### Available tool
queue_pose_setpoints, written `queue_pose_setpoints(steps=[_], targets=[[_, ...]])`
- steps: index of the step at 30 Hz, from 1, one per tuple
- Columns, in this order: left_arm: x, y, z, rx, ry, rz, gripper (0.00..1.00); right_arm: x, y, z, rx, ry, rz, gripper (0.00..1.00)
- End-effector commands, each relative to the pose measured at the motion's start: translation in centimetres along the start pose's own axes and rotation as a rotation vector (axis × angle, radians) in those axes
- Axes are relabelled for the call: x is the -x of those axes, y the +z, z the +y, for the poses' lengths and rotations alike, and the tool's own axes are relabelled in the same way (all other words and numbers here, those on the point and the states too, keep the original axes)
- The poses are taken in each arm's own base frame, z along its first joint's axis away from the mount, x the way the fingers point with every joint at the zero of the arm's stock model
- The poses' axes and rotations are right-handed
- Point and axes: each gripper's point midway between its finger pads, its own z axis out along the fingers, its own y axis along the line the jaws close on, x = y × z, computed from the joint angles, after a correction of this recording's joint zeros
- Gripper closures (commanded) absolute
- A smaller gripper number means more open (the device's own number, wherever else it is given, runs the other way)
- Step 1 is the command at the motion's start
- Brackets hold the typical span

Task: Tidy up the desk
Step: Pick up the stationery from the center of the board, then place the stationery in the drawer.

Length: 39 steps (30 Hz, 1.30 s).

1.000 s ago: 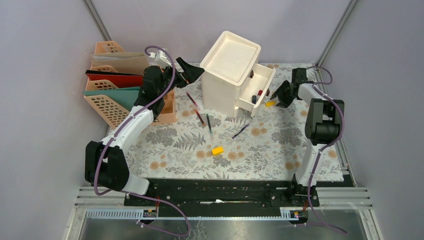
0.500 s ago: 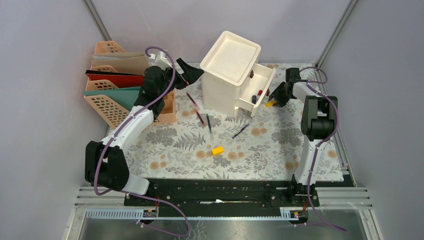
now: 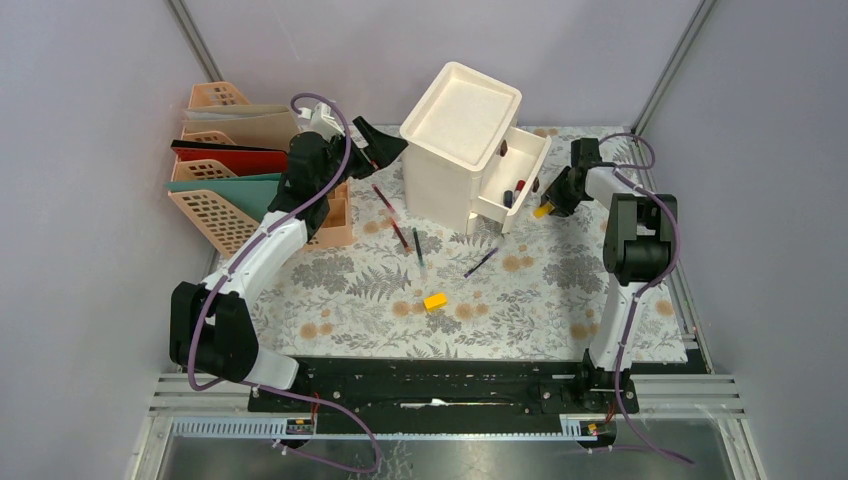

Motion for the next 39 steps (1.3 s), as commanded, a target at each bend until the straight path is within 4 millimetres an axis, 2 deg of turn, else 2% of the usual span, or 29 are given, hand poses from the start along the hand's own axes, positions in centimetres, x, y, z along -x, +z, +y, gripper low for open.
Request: queue_pose_setpoints(steps=[1,6,10,12,16,21,23,29,32,34,36,39], targets=[[2.0,-0.5,-2.2,-0.057,0.047,-0.066,0.01,-1.6,-0.1,-2.8,-0.107,-0.065,0.023,0.58],[1.9,-0.8,-2.2,-0.059,0.056,-0.066,0.01,-1.6,0.0,-3.0,-0.106,-0.107,0.027,0.69],[2.0,-1.1,-2.3,-0.058,0.061,-0.074,0.01,-0.9,-1.4,-2.6,-0.080,-0.161,-0.009,0.82],[1.9,-1.2,-2.2,-0.056,0.062,-0.073,0.01,-0.1,-2.8,-2.0,-0.046,-0.186,-0.048,0.87],[1.8,-1.1,-2.1,-0.056,0.062,-0.073,0.01,1.3,-6.3,-0.3,0.108,-0.207,-0.099,0.90],[1.7,-0.7,-2.2,-0.070,0.059,-0.065,0.01,3.6,-10.3,0.0,0.204,-0.216,-0.174,0.97],[1.7,-0.6,-2.3,-0.076,0.057,-0.062,0.01,4.5,-12.1,0.8,0.240,-0.232,-0.216,0.98],[1.6,-0.2,-2.5,-0.095,0.049,-0.052,0.01,5.9,-18.2,6.9,0.522,-0.274,-0.290,0.96],[1.6,0.0,-2.7,-0.103,0.046,-0.050,0.01,5.8,-20.1,10.4,0.636,-0.288,-0.278,0.93],[1.7,0.1,-2.9,-0.110,0.044,-0.050,0.01,5.1,-20.2,12.6,0.664,-0.320,-0.261,0.89],[1.6,0.2,-3.2,-0.119,0.038,-0.052,0.01,4.4,-19.4,14.4,0.664,-0.334,-0.237,0.84],[1.2,0.3,-3.7,-0.129,0.018,-0.048,0.01,3.0,-17.1,16.2,0.649,-0.351,-0.177,0.64]])
